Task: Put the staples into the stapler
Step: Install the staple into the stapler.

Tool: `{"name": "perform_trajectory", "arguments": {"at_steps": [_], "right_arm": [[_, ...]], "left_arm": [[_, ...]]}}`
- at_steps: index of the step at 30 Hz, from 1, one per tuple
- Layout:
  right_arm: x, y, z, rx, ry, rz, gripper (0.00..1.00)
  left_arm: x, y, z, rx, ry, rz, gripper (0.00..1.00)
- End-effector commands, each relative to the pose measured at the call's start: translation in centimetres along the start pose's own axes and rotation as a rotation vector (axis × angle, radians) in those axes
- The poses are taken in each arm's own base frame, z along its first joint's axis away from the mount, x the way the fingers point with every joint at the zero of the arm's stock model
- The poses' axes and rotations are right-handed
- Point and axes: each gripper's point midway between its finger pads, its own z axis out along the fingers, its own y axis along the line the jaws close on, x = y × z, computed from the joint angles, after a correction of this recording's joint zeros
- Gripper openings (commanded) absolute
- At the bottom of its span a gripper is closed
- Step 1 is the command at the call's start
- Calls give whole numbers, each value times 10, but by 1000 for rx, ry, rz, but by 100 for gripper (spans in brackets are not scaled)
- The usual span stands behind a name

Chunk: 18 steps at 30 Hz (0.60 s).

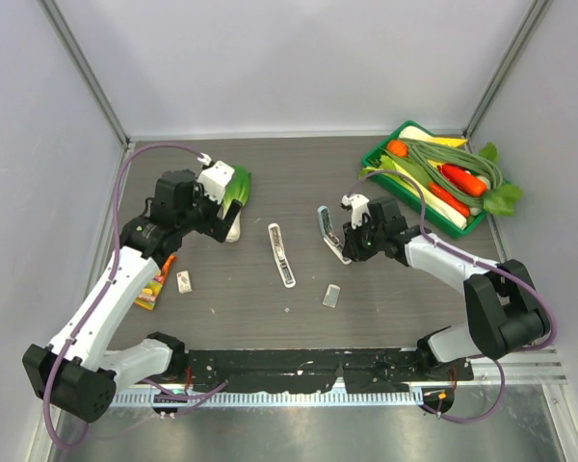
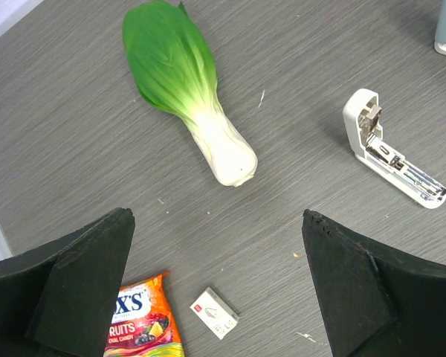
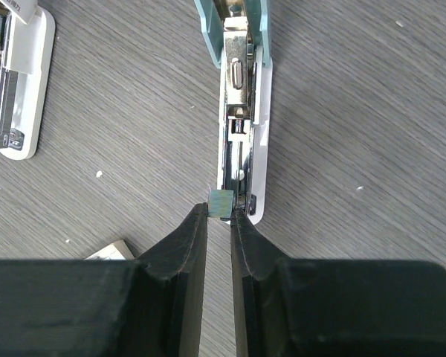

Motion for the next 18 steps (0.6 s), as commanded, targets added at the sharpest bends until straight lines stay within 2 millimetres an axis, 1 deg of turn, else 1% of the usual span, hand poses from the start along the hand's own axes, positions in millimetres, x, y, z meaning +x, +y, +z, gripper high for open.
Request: {"name": "perform_trajectory", "arguments": {"at_steps": [1, 9, 13, 18], "right_arm": [[-20, 5, -2, -15, -37, -24, 19], [-21, -1, -2, 16, -43, -23, 19], [-24, 1, -4, 7, -51, -24, 19], [-24, -1, -4, 19, -53, -23, 19]], "left_arm": [[-6, 0, 3, 6, -30, -14, 100], [-6, 1, 3, 4, -30, -19, 100], [-6, 0, 3, 7, -31, -19, 100], [-6, 1, 3, 6, -30, -20, 100]]}}
